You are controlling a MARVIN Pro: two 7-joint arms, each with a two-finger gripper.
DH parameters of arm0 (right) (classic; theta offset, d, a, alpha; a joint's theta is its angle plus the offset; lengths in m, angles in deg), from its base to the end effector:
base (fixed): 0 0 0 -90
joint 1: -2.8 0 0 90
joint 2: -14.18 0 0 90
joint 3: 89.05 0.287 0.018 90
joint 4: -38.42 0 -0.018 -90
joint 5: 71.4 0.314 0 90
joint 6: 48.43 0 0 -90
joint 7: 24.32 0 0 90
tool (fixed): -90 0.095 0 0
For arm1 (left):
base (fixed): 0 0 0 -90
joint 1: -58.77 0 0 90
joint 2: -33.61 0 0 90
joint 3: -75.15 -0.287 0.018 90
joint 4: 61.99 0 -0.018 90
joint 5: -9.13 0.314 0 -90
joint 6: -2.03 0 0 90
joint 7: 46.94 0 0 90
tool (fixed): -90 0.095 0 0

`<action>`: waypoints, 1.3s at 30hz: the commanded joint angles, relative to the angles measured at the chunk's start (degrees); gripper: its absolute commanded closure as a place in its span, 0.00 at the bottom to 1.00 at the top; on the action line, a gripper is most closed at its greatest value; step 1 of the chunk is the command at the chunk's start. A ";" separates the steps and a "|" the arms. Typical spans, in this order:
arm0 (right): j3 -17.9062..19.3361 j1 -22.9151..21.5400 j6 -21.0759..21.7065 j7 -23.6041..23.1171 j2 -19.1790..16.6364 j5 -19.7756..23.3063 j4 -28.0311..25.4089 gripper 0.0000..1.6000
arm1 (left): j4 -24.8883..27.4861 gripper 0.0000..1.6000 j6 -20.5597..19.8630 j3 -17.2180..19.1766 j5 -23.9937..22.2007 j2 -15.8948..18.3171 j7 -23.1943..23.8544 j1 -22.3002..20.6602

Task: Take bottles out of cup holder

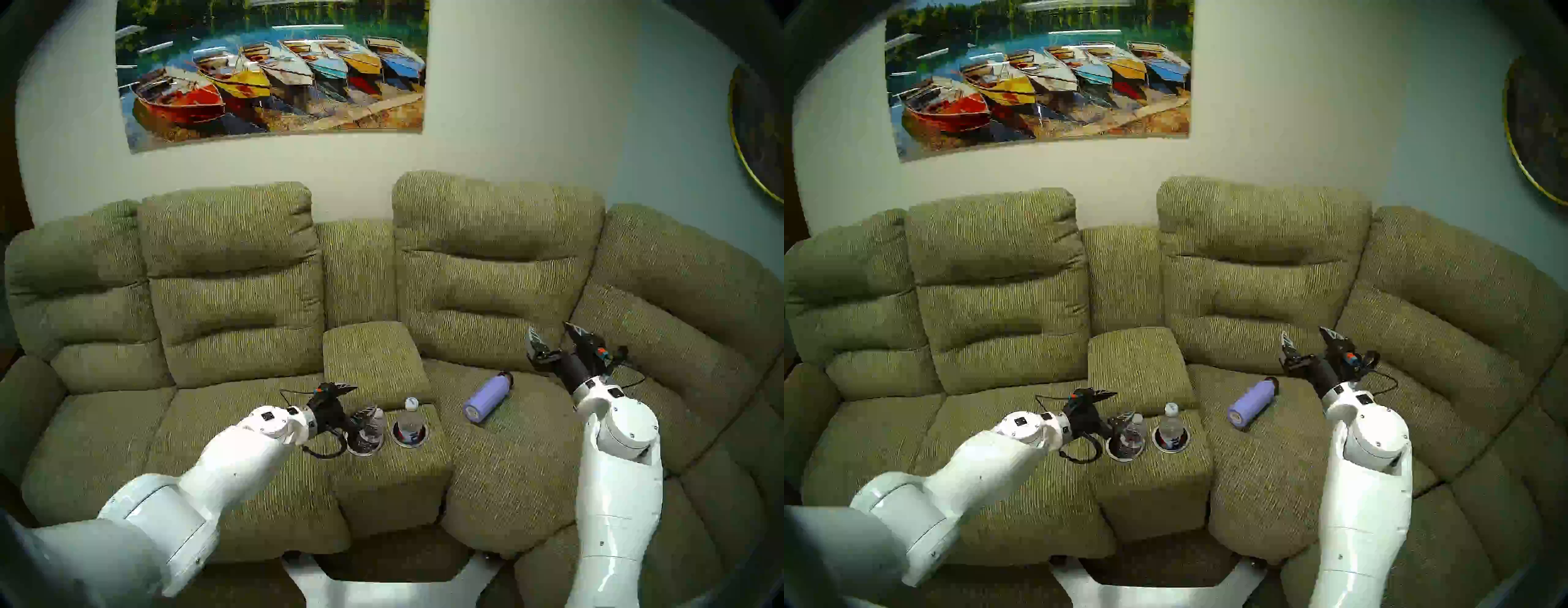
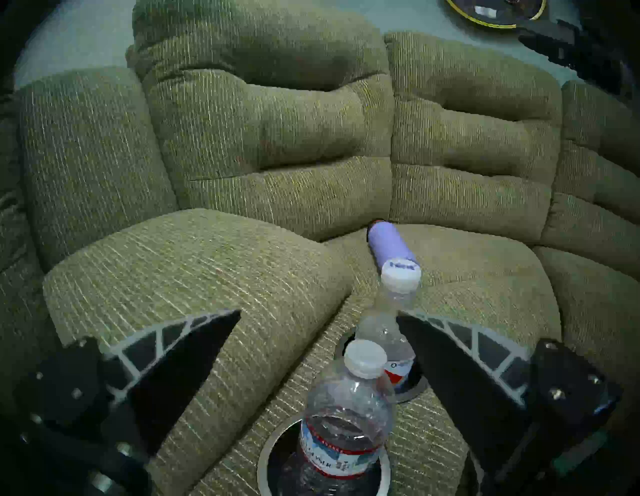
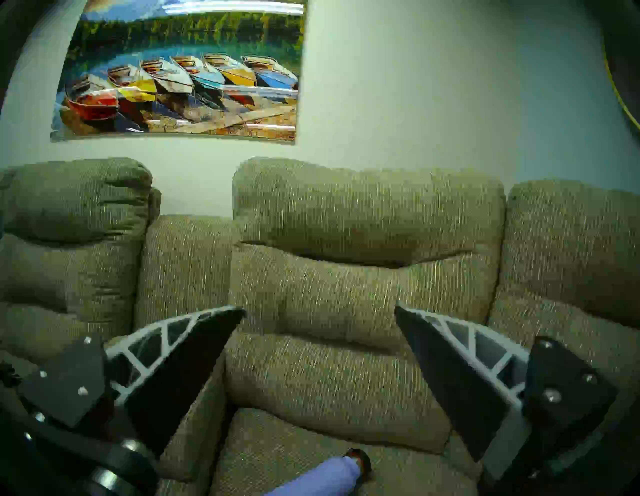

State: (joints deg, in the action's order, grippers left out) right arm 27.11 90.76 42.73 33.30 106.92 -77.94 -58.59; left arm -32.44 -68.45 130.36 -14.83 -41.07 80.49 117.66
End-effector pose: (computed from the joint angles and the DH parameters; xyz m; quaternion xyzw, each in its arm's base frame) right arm 0.4017 -0.1238 -0.2562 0.6797 0.0709 0.7300 0.0020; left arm 0.4687 -0.0011 -0.4538 0.7521 -0.3062 0.5331 0.2374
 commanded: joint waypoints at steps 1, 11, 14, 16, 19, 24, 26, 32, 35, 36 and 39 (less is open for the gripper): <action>-0.05 -0.42 -0.16 0.00 -0.07 0.11 -1.14 0.00 | -4.83 0.00 1.59 -0.34 0.59 -3.74 -0.31 -4.95; -0.05 -0.44 -0.18 0.00 -0.08 0.12 -1.10 0.00 | -10.36 0.00 2.78 -2.36 3.56 -6.63 -3.45 -8.07; -0.06 -0.44 -0.18 0.00 -0.08 0.12 -1.10 0.00 | -11.85 0.00 3.02 -3.23 4.70 -7.11 -4.15 -9.07; -0.06 -0.43 -0.18 0.00 -0.08 0.12 -1.11 0.00 | -12.99 0.00 3.23 -3.84 5.41 -7.58 -4.65 -9.68; -0.06 -0.43 -0.17 0.00 -0.08 0.12 -1.12 0.00 | -14.62 0.00 3.32 -4.79 6.65 -8.41 -6.16 -10.32; -0.06 -0.43 -0.17 0.00 -0.08 0.12 -1.11 0.00 | -17.08 0.00 3.37 -6.50 8.74 -9.66 -8.66 -11.22; -0.06 -0.43 -0.17 0.00 -0.08 0.12 -1.11 0.00 | -17.86 0.00 3.50 -6.99 9.19 -10.03 -9.08 -11.51; -0.06 -0.42 -0.16 0.00 -0.07 0.12 -1.14 0.00 | -18.20 0.00 6.08 -6.92 8.97 -10.64 -7.90 -11.74; -0.06 -0.42 -0.16 0.00 -0.07 0.12 -1.15 0.00 | -17.85 0.00 7.41 -6.73 8.76 -10.76 -6.70 -11.78; -0.06 -0.42 -0.16 0.00 -0.07 0.11 -1.15 0.00 | -17.86 0.00 7.70 -6.70 8.76 -10.87 -6.58 -11.78; -0.06 -0.41 -0.15 0.00 -0.06 0.11 -1.16 0.00 | -17.86 0.00 8.42 -6.47 8.56 -11.26 -5.61 -11.71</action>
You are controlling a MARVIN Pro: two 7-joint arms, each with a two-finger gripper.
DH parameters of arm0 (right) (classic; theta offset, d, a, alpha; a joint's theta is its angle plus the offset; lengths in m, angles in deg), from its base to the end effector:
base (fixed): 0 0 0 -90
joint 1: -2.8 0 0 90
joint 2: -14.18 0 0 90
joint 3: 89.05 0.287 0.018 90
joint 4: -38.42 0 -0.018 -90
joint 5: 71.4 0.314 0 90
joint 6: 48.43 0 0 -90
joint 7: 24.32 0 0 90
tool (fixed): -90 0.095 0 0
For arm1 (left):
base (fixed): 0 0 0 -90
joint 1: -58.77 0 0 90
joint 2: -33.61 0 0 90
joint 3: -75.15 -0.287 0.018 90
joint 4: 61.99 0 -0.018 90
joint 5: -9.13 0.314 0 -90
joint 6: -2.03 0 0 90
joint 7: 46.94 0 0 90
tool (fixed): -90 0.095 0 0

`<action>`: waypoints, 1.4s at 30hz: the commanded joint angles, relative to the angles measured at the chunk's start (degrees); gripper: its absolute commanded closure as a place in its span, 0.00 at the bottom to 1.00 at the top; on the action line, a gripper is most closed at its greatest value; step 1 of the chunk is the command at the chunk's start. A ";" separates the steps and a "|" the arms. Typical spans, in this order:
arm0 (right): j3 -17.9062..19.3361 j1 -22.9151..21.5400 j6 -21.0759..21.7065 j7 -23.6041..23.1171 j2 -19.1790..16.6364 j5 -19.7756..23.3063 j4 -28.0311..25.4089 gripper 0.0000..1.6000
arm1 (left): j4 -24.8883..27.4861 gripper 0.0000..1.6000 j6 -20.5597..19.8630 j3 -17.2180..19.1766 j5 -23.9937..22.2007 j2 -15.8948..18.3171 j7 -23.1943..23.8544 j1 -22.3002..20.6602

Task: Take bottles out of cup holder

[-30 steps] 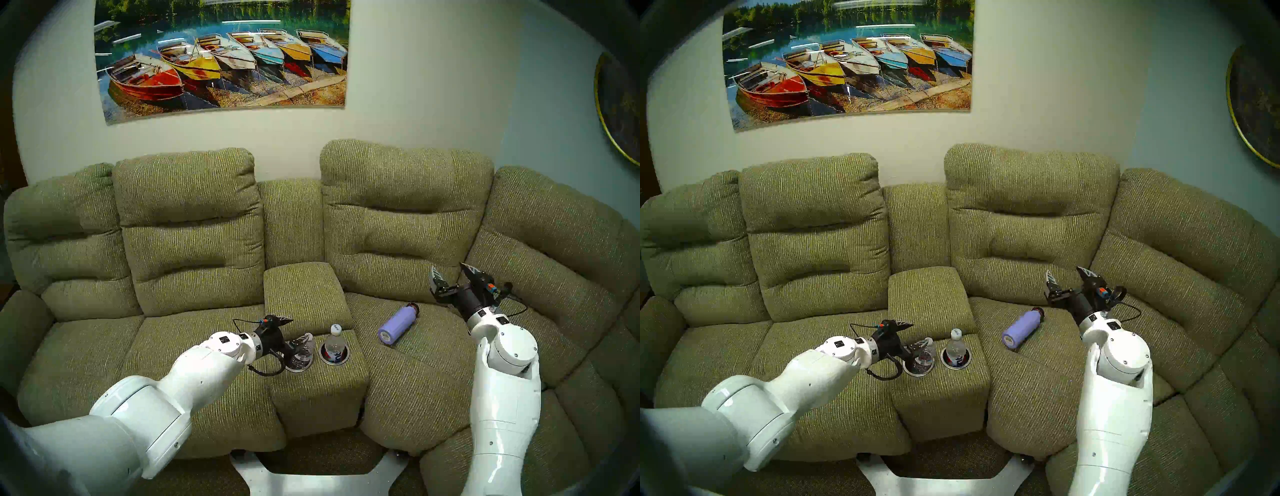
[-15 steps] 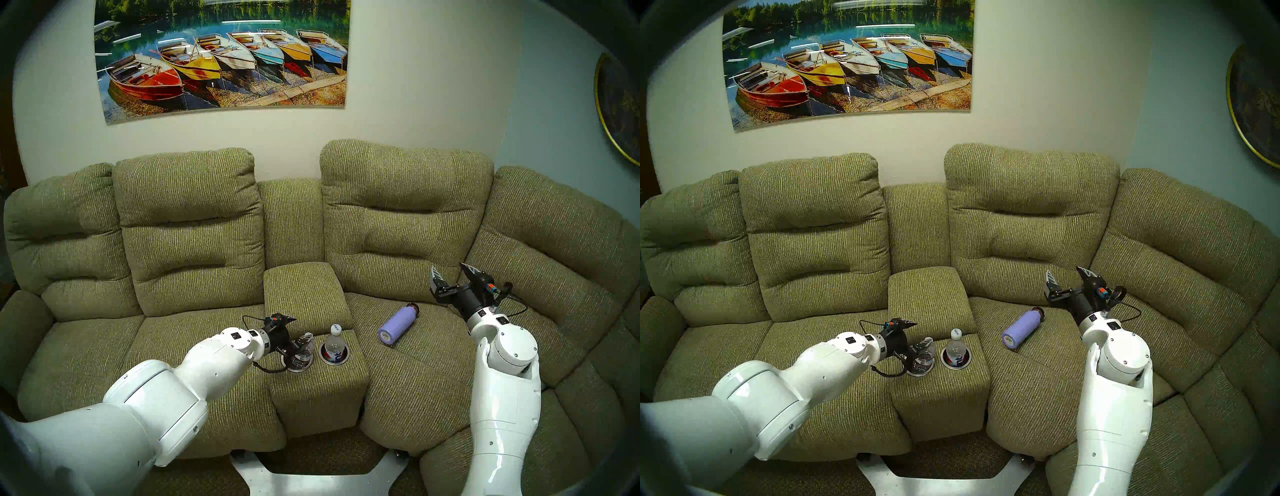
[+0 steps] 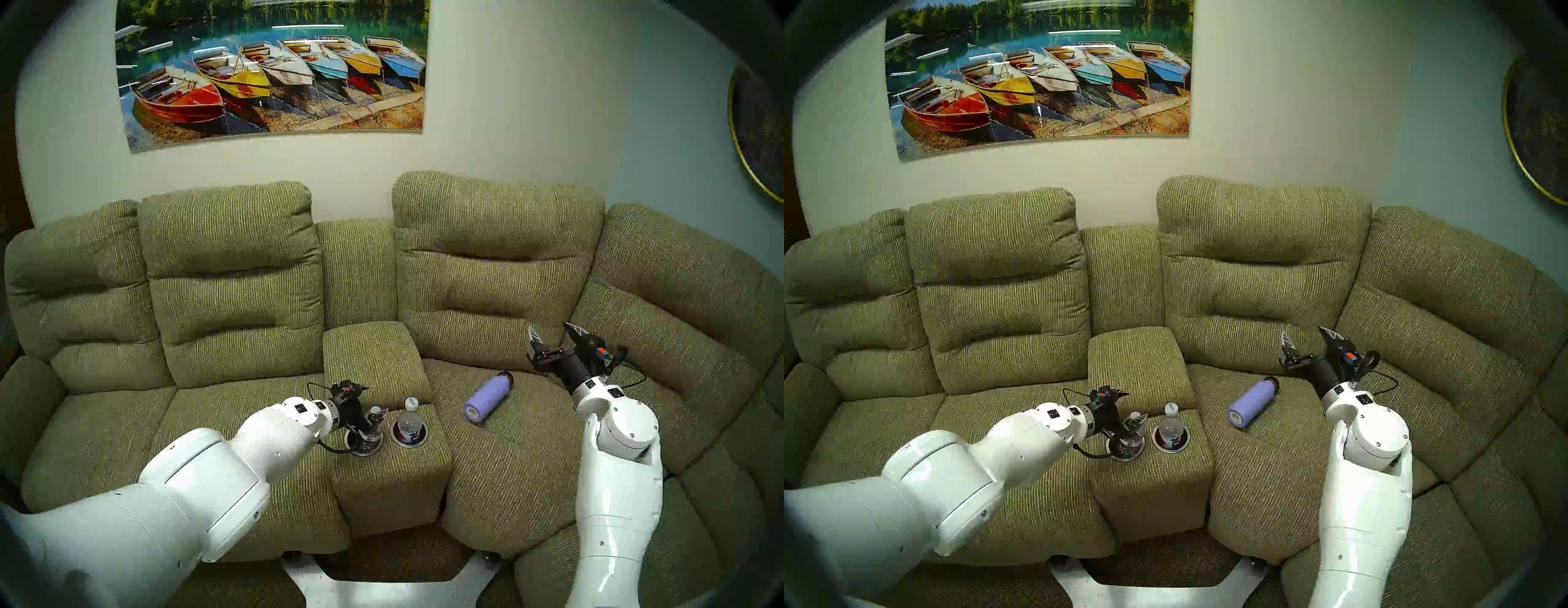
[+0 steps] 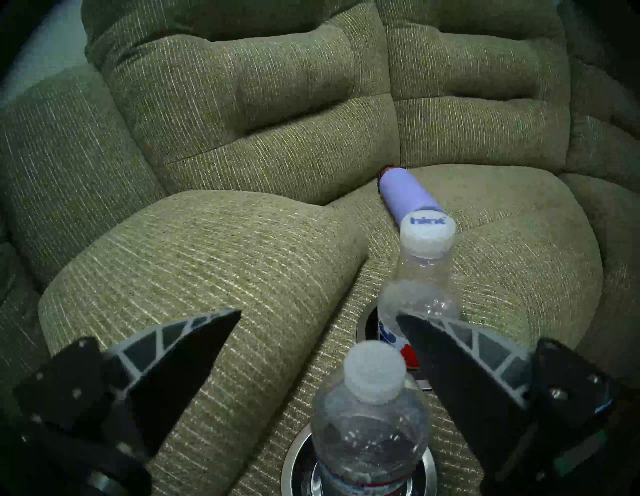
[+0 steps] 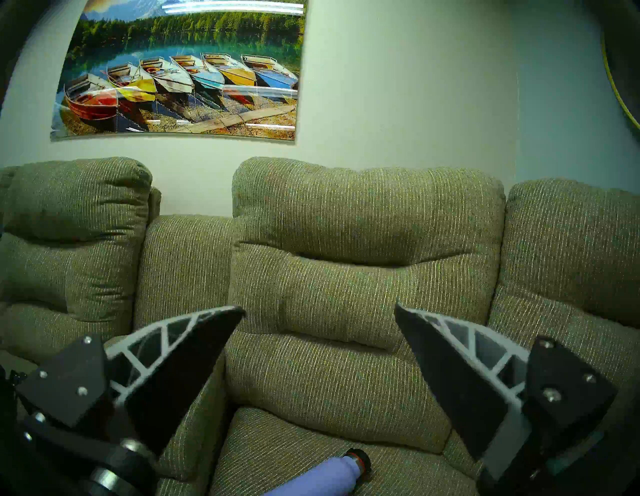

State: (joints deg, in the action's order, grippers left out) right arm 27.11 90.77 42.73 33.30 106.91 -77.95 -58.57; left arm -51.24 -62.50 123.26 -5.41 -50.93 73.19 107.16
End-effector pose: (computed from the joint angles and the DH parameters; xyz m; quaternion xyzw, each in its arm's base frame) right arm 0.4017 -0.1239 -0.2564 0.6799 0.0710 0.7298 0.0021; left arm 0.4922 -0.0430 -0.4593 0.7506 -0.3828 0.5126 0.1654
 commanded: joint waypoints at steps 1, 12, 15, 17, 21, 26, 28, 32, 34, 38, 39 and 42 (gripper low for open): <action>-0.06 -0.42 -0.14 0.00 -0.05 0.12 -1.19 0.00 | 0.88 0.00 2.82 0.69 -0.85 -1.52 2.06 -1.17; -0.06 -0.38 -0.07 0.02 -0.02 0.10 -1.29 0.00 | -1.44 0.00 5.63 2.14 -2.08 -2.38 4.96 -0.79; -0.06 -0.38 -0.07 0.02 -0.02 0.10 -1.29 0.00 | -2.31 0.00 5.75 2.46 -2.22 -2.43 4.63 -0.82; -0.06 -0.38 -0.08 0.02 -0.03 0.11 -1.28 0.00 | -2.73 0.00 5.90 2.50 -2.07 -2.52 3.58 -0.73; -0.06 -0.38 -0.09 0.01 -0.03 0.11 -1.27 0.00 | -3.62 0.00 5.12 2.98 -2.35 -2.58 2.40 -0.50; -0.06 -0.39 -0.09 0.01 -0.03 0.11 -1.26 0.00 | -4.00 0.00 5.53 3.36 -2.46 -1.75 1.56 0.37; -0.06 -0.39 -0.10 0.01 -0.04 0.11 -1.25 0.00 | -4.01 0.00 5.28 3.60 -2.67 -1.63 1.93 0.48; -0.06 -0.40 -0.12 0.01 -0.04 0.11 -1.23 0.00 | -3.86 0.00 4.69 3.71 -2.60 -1.97 1.76 -0.06; -0.06 -0.40 -0.13 0.01 -0.05 0.12 -1.22 0.00 | -3.91 0.00 4.29 3.34 -2.14 -2.09 1.42 -0.37; -0.06 -0.41 -0.14 0.01 -0.05 0.12 -1.19 0.00 | -4.22 0.00 3.26 2.99 -1.71 -2.42 0.20 -0.53; -0.06 -0.41 -0.15 0.01 -0.05 0.12 -1.18 0.00 | -4.31 0.00 2.79 3.22 -2.00 -2.48 0.08 -0.46; -0.06 -0.42 -0.15 0.01 -0.06 0.12 -1.17 0.00 | -4.29 0.00 2.26 3.17 -1.97 -2.38 -0.59 -0.28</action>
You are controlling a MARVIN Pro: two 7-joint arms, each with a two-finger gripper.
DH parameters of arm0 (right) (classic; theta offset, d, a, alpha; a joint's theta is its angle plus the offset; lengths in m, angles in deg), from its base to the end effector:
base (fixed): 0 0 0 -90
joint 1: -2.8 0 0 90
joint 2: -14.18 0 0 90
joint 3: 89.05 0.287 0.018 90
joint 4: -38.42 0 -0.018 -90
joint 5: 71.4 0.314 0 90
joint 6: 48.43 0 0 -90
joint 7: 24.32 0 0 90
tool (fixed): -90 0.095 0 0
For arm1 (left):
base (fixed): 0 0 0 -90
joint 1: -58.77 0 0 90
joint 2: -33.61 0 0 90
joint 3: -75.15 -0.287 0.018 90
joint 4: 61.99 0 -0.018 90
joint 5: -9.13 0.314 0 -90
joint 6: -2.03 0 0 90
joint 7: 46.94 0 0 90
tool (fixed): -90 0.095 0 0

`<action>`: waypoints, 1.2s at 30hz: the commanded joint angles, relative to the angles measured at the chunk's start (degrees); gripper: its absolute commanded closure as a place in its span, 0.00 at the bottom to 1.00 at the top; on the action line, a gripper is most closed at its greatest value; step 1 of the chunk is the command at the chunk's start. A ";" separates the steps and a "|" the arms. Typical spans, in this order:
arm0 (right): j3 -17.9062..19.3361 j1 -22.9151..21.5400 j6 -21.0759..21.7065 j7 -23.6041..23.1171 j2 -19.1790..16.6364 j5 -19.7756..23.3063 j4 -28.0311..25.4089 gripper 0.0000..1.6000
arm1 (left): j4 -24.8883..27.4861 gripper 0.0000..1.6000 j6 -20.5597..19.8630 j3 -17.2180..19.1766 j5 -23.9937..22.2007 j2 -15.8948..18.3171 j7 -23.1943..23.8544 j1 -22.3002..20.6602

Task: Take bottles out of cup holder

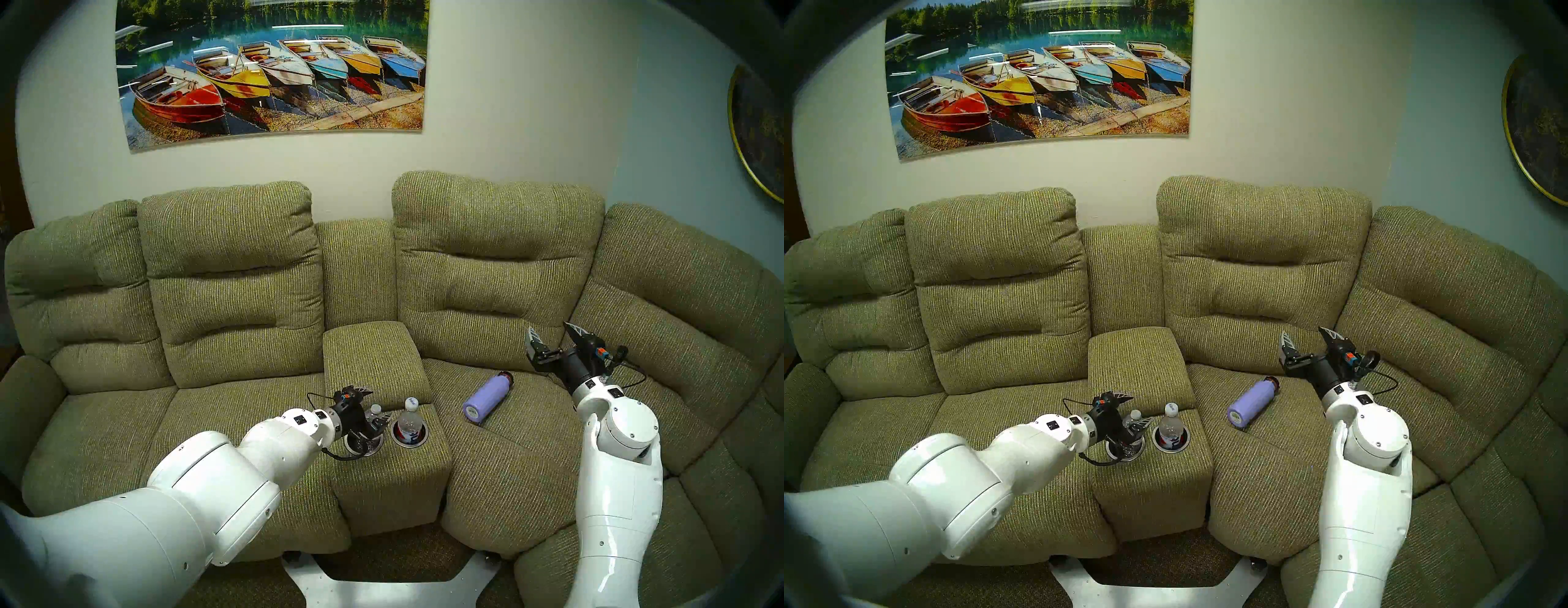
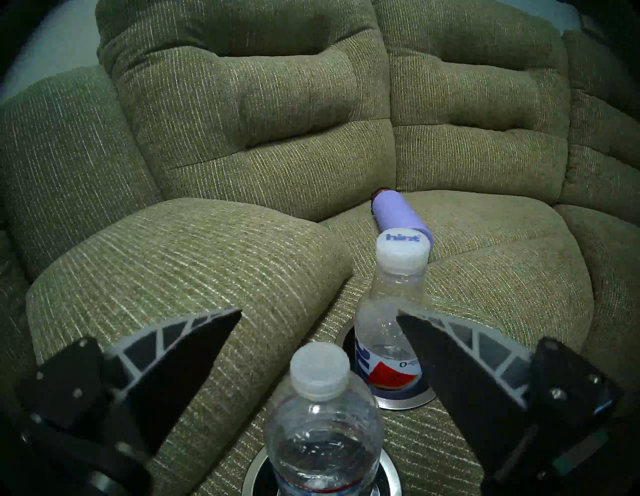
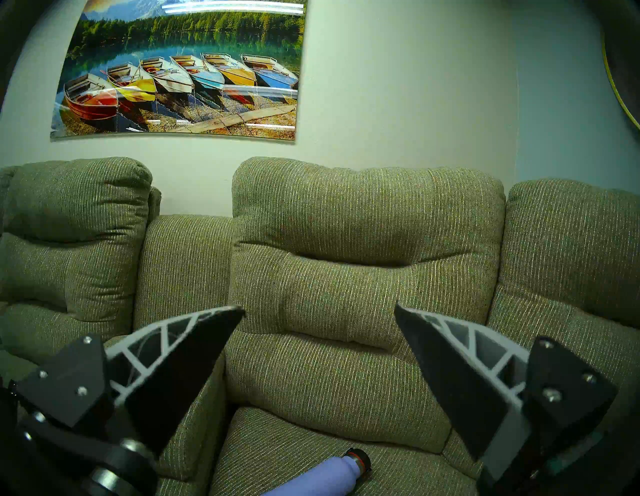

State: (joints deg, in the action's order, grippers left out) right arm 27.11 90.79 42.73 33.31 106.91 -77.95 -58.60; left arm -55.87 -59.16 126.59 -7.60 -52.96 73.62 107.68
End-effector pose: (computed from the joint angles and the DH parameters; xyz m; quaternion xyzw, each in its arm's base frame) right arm 0.4016 -0.1239 -0.2563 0.6799 0.0710 0.7299 0.0022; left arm 0.4790 -0.0450 -0.4723 0.7591 -0.3392 0.5251 0.1815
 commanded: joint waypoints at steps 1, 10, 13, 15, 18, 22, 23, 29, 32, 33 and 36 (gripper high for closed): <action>-0.06 -0.44 -0.15 0.00 -0.06 0.12 -1.14 0.00 | 0.32 0.00 -1.38 -0.13 0.18 -0.32 -1.13 -0.81; -0.06 -0.46 -0.17 0.00 -0.07 0.12 -1.11 0.00 | 0.42 0.00 -3.68 -0.70 0.71 -0.76 -2.59 -0.58; -0.06 -0.46 -0.17 -0.01 -0.07 0.13 -1.10 0.00 | 0.42 0.00 -4.41 -0.77 0.86 -0.90 -3.41 -0.59; -0.06 -0.47 -0.18 -0.01 -0.07 0.13 -1.09 0.00 | 0.44 0.00 -4.84 -0.91 1.06 -0.91 -3.74 -0.62; -0.06 -0.47 -0.18 -0.01 -0.08 0.13 -1.07 0.00 | 0.47 0.00 -5.55 -1.12 1.34 -1.02 -4.14 -0.65; -0.06 -0.48 -0.19 -0.01 -0.09 0.13 -1.06 0.00 | 0.47 0.00 -6.83 -1.33 1.57 -1.33 -4.58 -0.74; -0.06 -0.48 -0.19 -0.01 -0.09 0.13 -1.05 0.00 | 0.36 0.00 -7.45 -1.07 1.33 -1.51 -4.90 -0.82; -0.06 -0.49 -0.20 -0.01 -0.10 0.13 -1.02 0.00 | 0.50 0.98 -8.81 -1.40 1.75 -1.50 -5.55 -1.09; -0.06 -0.49 -0.20 -0.01 -0.10 0.13 -1.02 0.00 | 0.53 1.00 -8.97 -1.45 1.79 -1.51 -5.71 -1.09; -0.06 -0.49 -0.20 -0.01 -0.10 0.13 -1.01 0.00 | 0.55 1.00 -9.09 -1.45 1.79 -1.51 -5.76 -1.08; -0.06 -0.49 -0.20 -0.01 -0.10 0.13 -1.01 0.00 | 0.60 1.00 -9.44 -1.48 1.81 -1.52 -5.79 -1.09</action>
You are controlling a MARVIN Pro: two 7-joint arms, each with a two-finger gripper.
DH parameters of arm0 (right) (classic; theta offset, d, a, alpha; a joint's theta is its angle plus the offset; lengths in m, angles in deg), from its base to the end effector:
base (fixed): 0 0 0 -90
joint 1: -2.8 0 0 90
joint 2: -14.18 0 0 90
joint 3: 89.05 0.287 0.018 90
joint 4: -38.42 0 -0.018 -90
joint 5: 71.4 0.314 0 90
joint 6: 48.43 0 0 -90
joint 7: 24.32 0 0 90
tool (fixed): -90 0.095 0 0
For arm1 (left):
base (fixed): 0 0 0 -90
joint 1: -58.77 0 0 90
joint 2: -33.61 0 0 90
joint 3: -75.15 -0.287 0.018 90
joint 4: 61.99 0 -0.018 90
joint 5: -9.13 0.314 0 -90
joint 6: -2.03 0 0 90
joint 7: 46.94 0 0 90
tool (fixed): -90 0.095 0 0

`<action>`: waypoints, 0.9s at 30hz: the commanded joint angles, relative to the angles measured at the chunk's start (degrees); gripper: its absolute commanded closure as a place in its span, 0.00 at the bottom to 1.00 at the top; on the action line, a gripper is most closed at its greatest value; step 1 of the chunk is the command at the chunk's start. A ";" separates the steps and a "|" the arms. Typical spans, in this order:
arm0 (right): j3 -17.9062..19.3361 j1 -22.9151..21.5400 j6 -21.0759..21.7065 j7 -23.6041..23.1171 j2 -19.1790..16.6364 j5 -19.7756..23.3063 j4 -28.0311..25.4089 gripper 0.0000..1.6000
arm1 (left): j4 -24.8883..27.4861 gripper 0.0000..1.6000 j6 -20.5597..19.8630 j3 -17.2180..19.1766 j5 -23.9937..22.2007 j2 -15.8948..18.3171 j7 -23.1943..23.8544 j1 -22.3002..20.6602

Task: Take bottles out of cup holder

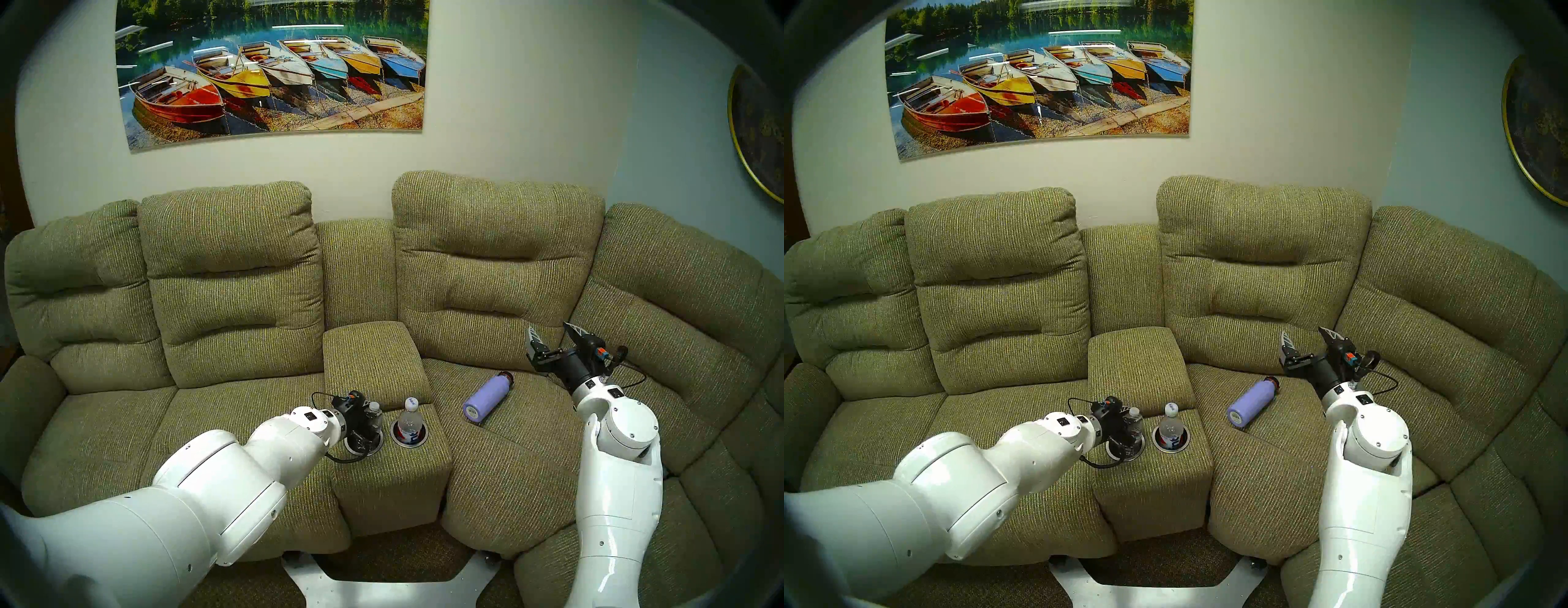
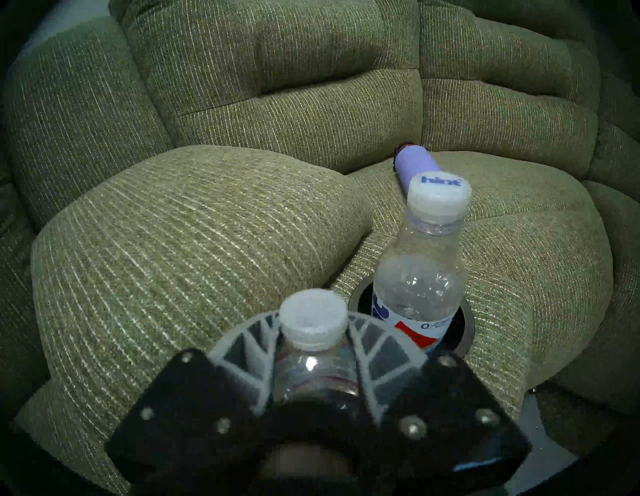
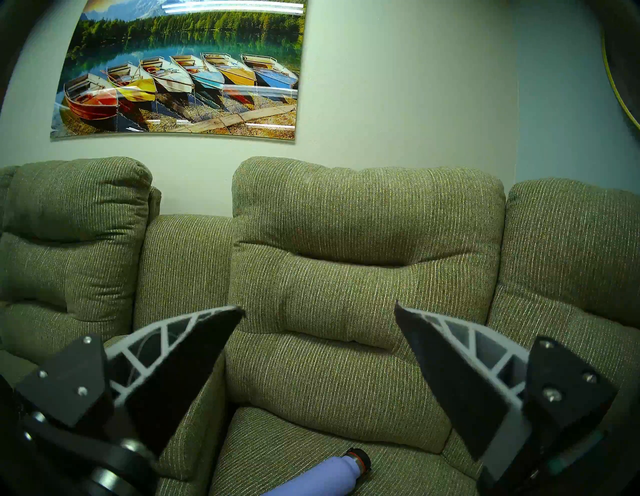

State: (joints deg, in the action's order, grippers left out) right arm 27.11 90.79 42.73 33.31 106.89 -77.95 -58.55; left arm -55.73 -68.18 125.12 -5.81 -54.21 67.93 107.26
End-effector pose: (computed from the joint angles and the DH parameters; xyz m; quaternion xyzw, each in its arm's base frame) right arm 0.4016 -0.1240 -0.2566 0.6802 0.0710 0.7296 0.0022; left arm 0.4824 -0.0504 -0.4811 0.8045 -0.3253 0.4763 0.1421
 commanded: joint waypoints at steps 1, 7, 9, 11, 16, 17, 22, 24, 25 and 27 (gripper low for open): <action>-0.06 -0.49 -0.20 -0.01 -0.08 0.13 -1.06 0.00 | 0.49 1.00 -0.48 -0.01 0.03 -0.26 -0.13 -0.64; -0.06 -0.47 -0.18 0.00 -0.07 0.13 -1.13 0.00 | 1.25 1.00 0.90 0.30 -0.25 0.34 0.64 -0.39; -0.06 -0.44 -0.15 0.00 -0.05 0.13 -1.20 0.00 | 1.91 1.00 2.77 1.08 -0.98 0.79 1.02 -0.05; -0.07 -0.43 -0.14 0.01 -0.04 0.12 -1.23 0.00 | 2.30 1.00 4.49 1.45 -1.23 1.05 0.57 0.18; -0.07 -0.42 -0.13 0.01 -0.04 0.12 -1.24 0.00 | 3.38 1.00 8.03 2.95 -2.38 2.03 0.99 0.15; -0.07 -0.43 -0.14 0.01 -0.04 0.12 -1.23 0.00 | 3.63 1.00 8.82 3.48 -2.82 2.31 1.21 -0.04; -0.07 -0.47 -0.19 0.00 -0.07 0.13 -1.12 0.00 | 5.92 1.00 13.32 4.58 -3.54 3.68 2.94 -0.36; -0.07 -0.49 -0.20 0.00 -0.08 0.13 -1.07 0.00 | 6.97 1.00 14.80 5.03 -3.78 4.15 3.46 -0.44; -0.07 -0.50 -0.21 -0.01 -0.09 0.13 -1.04 0.00 | 7.54 1.00 15.70 5.25 -3.90 4.43 3.82 -0.54; -0.07 -0.52 -0.22 -0.01 -0.10 0.13 -0.98 0.00 | 8.48 1.00 16.89 5.62 -4.12 4.92 4.36 -0.81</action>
State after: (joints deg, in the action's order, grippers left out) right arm 27.11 90.80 42.73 33.31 106.89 -77.95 -58.55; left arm -51.32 -56.48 129.32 -8.66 -51.05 71.07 108.15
